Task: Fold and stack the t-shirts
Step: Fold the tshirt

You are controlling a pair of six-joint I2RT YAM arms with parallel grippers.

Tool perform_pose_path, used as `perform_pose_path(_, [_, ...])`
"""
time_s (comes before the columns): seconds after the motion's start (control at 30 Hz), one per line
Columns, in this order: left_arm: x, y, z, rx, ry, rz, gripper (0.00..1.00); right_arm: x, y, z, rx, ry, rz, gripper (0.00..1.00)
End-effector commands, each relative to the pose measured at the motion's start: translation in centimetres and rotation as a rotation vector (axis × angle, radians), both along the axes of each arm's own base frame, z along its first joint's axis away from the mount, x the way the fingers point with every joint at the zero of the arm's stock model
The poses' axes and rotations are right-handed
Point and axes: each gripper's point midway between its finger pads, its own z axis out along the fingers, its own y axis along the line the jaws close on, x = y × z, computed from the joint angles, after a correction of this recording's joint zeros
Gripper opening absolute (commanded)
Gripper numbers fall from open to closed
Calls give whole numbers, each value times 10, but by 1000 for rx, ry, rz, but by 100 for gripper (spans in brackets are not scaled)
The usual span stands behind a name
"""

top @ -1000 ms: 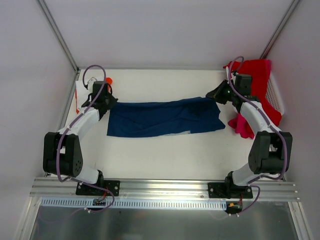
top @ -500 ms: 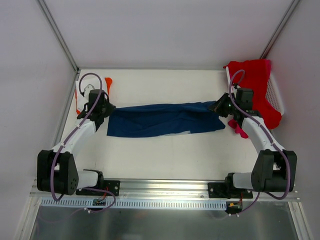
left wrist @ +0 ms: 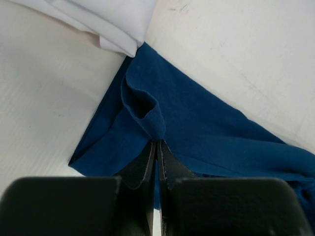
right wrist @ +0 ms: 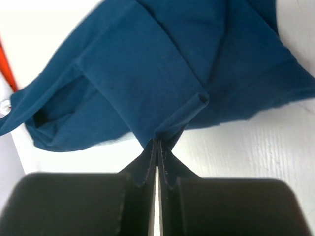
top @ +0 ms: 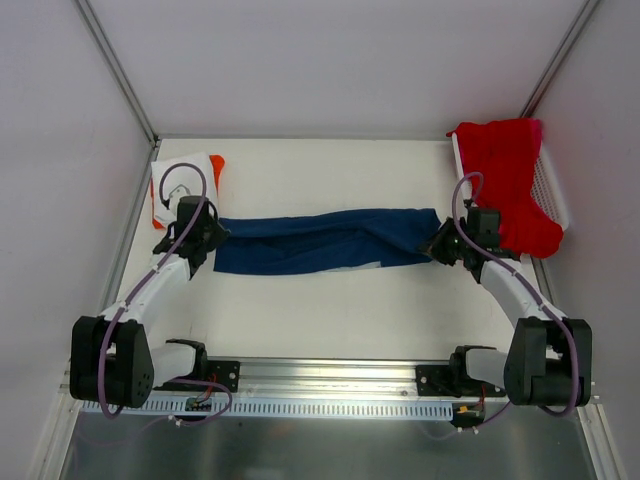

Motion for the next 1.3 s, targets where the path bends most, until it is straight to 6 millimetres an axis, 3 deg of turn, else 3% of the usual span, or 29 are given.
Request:
perform_pose_path(0.0, [-9,8,-4,53,6,-3,0,0,-5,-1,-30,-41,-16,0])
perform_pose_path(0.3, [-25,21,-33,113,82,25,8,-19,-16,-30,-59,13,-64,1])
perform_pose_path(0.4, [-27,20,-49,118,135,20,34,-23,-24,-39,-66,41,-96,5])
perform_pose_path(0.43, [-27,20,-51,119,143,18,71,-24,-25,-43,-66,53,-97,9])
perform_pose_path(0.47, [-27,19,-54,114,153,10,88,-24,-24,-44,-66,57,-95,21])
perform_pose_path(0.5, [-26,18,-59,115,173,6,99,-25,-24,-48,-63,74,-91,62])
perform_pose_path(0.57, [-24,17,-62,118,185,0,99,-24,-24,-51,-63,80,-91,97])
perform_pose_path(0.6, [-25,18,-65,123,197,-1,99,-24,-24,-52,-69,83,-89,99])
perform_pose_path(0.77, [-21,23,-58,149,181,5,99,-21,-24,-45,-71,65,-75,99])
perform_pose_path(0.93, [-15,19,-17,145,61,-23,99,-21,-24,-13,-76,6,-72,100])
perform_pose_path(1.1, [-16,9,20,105,-48,-70,99,-35,-25,0,-71,-33,-96,99])
perform_pose_path(1.27, [-26,2,21,53,-71,-80,99,-48,-28,2,-74,-62,-126,99])
